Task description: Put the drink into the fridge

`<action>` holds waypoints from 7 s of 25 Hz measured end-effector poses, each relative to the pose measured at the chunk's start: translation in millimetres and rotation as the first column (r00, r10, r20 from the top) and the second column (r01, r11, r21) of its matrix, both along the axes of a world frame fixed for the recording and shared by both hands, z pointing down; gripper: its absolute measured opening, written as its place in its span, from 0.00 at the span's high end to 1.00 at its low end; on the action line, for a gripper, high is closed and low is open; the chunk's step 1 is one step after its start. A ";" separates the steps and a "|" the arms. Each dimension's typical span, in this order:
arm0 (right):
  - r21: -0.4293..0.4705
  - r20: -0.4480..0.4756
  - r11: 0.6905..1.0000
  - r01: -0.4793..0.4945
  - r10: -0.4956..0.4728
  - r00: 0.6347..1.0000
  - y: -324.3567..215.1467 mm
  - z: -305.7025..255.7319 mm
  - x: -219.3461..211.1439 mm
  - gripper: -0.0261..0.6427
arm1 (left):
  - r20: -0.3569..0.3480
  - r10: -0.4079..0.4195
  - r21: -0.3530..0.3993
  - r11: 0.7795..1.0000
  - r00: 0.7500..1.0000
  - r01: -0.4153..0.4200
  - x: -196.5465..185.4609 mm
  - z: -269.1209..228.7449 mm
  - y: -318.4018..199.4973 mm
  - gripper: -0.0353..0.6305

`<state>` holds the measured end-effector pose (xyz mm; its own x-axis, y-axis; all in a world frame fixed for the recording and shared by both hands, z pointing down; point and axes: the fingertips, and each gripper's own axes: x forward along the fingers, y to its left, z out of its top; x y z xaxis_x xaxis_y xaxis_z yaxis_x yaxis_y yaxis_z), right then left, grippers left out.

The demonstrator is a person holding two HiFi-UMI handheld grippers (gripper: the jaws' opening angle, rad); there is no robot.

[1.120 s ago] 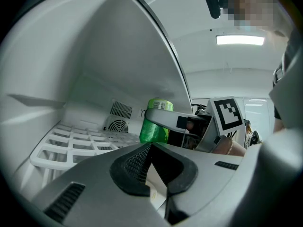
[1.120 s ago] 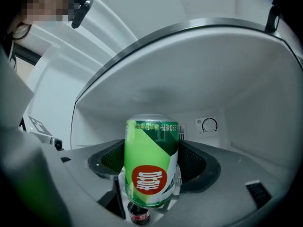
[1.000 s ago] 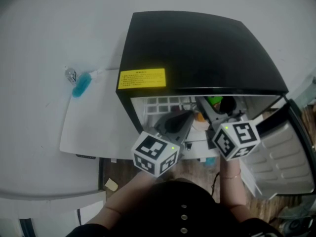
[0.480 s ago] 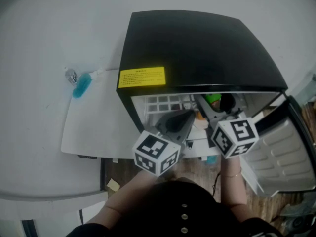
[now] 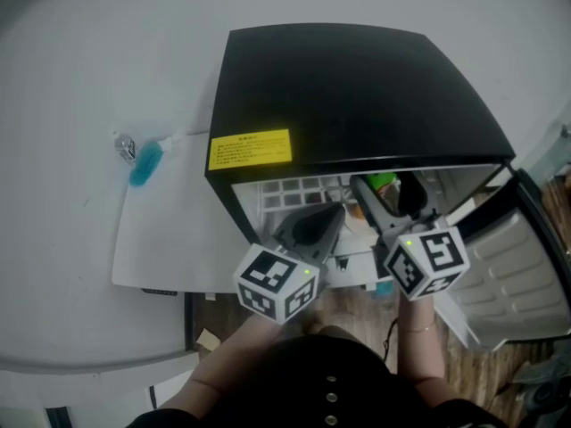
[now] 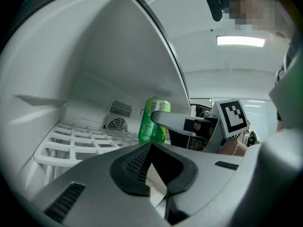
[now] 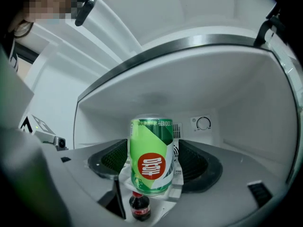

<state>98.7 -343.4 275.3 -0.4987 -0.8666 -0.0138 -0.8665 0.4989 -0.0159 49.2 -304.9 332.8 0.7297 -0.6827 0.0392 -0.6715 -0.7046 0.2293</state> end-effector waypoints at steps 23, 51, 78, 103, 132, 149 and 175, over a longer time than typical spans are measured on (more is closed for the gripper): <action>0.023 0.018 0.997 -0.073 0.073 0.997 51.4 11.3 24.8 0.95 | -0.007 0.052 -0.007 0.999 0.999 -0.052 16.4 -0.8 9.6 0.94; -0.026 -0.014 0.999 -0.037 0.036 0.999 25.8 28.2 8.2 0.95 | -0.013 0.036 0.008 0.999 0.999 -0.036 10.4 -2.6 2.7 0.94; -0.051 -0.005 0.997 -0.053 0.053 0.999 -1.8 28.2 6.4 0.95 | -0.007 0.017 0.013 1.000 1.000 -0.017 8.3 -5.6 -3.9 0.94; -0.022 -0.007 0.997 -0.075 0.075 0.997 37.9 21.9 14.9 0.95 | -0.016 0.055 0.004 0.998 0.998 -0.055 14.2 -5.8 10.0 0.94; -0.025 0.072 0.996 -0.087 0.088 0.993 96.7 32.6 23.7 0.95 | -0.010 0.078 -0.006 0.997 0.997 -0.078 22.0 1.6 38.8 0.94; -0.032 0.039 0.998 -0.055 0.056 0.998 95.7 44.3 9.7 0.95 | 0.019 0.076 -0.009 0.997 0.997 -0.076 25.0 12.2 42.3 0.94; -0.028 0.007 0.999 -0.016 0.016 1.000 91.4 43.7 0.2 0.95 | 0.003 0.078 -0.005 0.997 0.997 -0.078 24.9 12.0 41.4 0.94</action>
